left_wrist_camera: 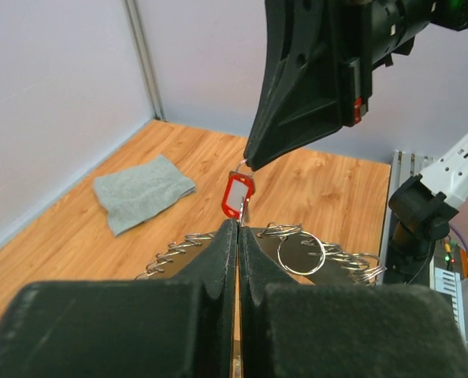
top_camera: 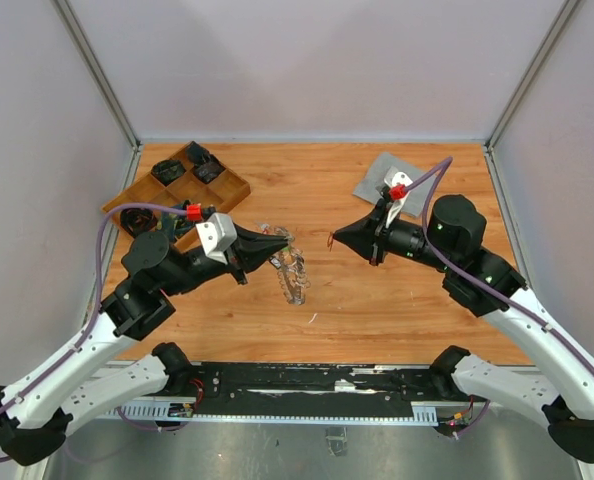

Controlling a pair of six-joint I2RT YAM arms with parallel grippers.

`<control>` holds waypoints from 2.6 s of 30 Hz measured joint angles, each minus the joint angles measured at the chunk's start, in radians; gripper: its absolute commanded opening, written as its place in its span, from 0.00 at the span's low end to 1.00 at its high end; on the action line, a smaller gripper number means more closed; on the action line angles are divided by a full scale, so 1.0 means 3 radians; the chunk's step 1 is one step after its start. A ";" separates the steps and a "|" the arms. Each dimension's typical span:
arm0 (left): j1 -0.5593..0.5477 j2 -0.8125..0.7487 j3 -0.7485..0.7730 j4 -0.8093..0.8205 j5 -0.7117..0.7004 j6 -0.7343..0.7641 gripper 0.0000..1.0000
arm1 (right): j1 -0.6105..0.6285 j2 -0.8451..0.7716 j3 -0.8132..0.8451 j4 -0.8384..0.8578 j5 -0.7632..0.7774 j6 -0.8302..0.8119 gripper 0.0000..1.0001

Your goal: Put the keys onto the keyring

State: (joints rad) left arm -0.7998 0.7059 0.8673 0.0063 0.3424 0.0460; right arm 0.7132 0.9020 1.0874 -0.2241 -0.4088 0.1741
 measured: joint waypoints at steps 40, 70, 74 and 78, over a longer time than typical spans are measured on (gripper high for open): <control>-0.0394 0.0172 0.0164 -0.0390 -0.0741 0.0645 0.01 | 0.0376 0.0585 0.0486 0.0215 -0.1020 -0.1080 0.01; -0.0394 0.0158 0.0164 -0.0393 -0.0712 0.0643 0.00 | 0.0416 0.0664 0.0491 0.0230 -0.0664 -0.0996 0.01; -0.0394 0.0155 0.0164 -0.0397 -0.0707 0.0643 0.01 | 0.0416 0.0666 0.0491 0.0233 -0.0642 -0.0974 0.01; -0.0394 0.0148 0.0164 -0.0403 -0.0706 0.0645 0.01 | 0.0416 0.0666 0.0491 0.0234 -0.0615 -0.0944 0.01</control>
State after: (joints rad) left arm -0.9180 0.7502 0.9165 -0.1146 0.1307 0.2394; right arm 0.8379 1.1019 1.2346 -0.1539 -0.5934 -0.1089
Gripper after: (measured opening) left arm 0.010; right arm 0.009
